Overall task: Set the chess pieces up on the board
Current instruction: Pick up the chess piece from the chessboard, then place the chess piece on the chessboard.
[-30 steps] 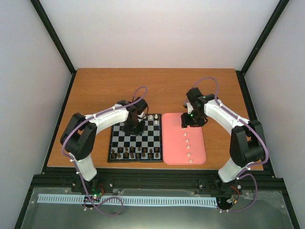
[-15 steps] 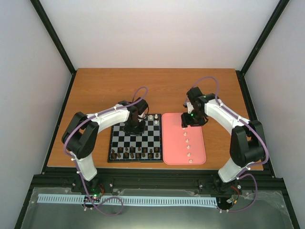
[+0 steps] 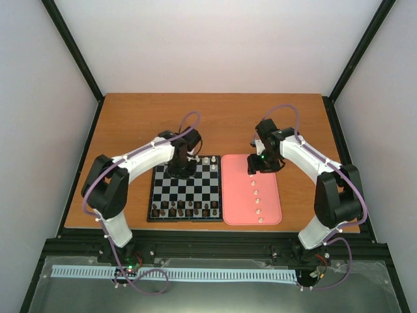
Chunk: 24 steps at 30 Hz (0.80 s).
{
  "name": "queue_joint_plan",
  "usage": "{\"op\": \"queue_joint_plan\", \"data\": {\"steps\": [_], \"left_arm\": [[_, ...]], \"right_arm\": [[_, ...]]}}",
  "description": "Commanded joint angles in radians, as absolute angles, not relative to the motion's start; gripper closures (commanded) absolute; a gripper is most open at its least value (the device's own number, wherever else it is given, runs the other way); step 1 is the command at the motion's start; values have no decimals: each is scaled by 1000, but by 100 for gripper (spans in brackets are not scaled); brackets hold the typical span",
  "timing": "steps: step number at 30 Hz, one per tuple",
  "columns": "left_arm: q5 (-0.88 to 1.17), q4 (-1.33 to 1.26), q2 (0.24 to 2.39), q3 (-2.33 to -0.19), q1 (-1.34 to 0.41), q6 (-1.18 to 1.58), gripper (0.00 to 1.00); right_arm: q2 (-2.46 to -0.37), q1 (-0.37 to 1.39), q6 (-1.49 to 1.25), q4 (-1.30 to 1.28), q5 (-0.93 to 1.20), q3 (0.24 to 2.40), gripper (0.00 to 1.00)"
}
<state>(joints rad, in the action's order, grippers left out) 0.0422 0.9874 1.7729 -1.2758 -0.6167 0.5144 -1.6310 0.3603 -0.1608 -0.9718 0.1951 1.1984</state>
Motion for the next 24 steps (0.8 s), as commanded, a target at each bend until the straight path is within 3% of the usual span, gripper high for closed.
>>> {"op": "queue_joint_plan", "data": {"steps": [1, 10, 24], "left_arm": [[10, 1119, 1668, -1351, -535, 461, 97], [22, 1120, 1631, -1346, -236, 367, 96], [34, 1024, 1812, -1432, -166, 340, 96]], "right_arm": [[-1630, 353, -149, -968, 209, 1226, 40], [-1645, 353, -144, -967, 226, 1235, 40], [-1660, 353, -140, -981, 232, 1256, 40]]}}
